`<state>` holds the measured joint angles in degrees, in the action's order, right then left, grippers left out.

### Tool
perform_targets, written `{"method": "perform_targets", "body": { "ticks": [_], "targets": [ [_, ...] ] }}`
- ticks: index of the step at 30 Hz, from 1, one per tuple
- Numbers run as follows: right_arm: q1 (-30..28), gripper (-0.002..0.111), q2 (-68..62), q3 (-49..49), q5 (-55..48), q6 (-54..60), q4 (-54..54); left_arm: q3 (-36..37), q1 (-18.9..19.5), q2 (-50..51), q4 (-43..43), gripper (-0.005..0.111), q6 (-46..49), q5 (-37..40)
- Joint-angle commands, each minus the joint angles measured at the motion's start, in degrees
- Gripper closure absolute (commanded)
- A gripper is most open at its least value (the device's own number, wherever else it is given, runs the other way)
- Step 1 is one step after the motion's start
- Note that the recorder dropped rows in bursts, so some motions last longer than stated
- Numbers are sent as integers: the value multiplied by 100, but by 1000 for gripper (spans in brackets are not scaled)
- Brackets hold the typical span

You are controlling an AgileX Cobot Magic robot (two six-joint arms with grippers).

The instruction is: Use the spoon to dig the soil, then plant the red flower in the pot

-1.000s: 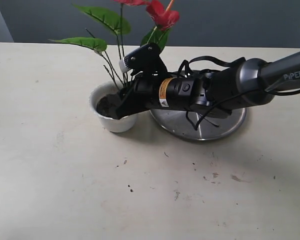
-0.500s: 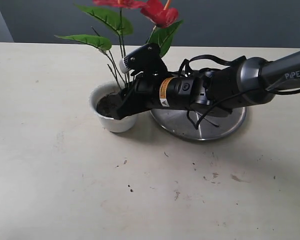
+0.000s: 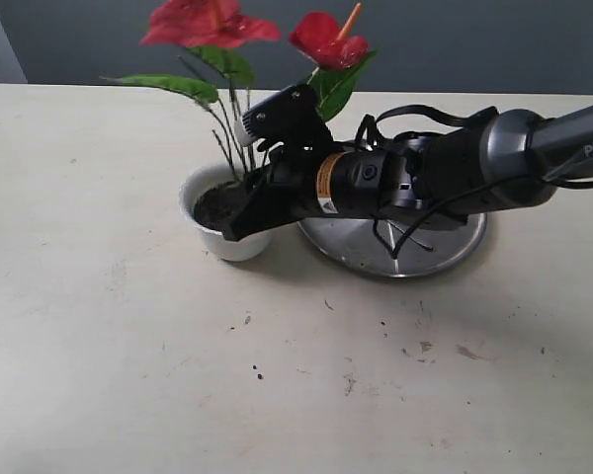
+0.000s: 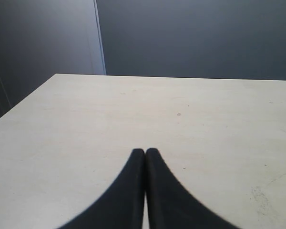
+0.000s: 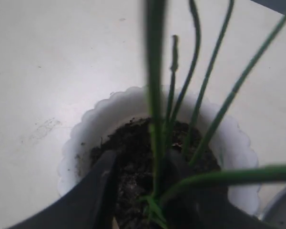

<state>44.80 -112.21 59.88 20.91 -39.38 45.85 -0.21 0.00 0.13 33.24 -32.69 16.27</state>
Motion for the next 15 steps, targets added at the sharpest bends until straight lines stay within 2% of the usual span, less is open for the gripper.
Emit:
{"method": "perform_targets", "body": {
  "ticks": [1, 4, 6, 15],
  "targets": [
    [93, 93, -38, -76, 166, -53, 152, 21, 5, -13, 2, 106, -14, 7],
    [93, 105, -38, -76, 191, -53, 140, 21, 5, -13, 2, 106, -14, 7],
    [93, 109, -64, -76, 203, -53, 140, 21, 5, -13, 2, 106, -14, 7],
    [93, 109, -740, -58, 518, -15, 140, 21, 5, -13, 2, 106, -14, 7]
  ]
}}
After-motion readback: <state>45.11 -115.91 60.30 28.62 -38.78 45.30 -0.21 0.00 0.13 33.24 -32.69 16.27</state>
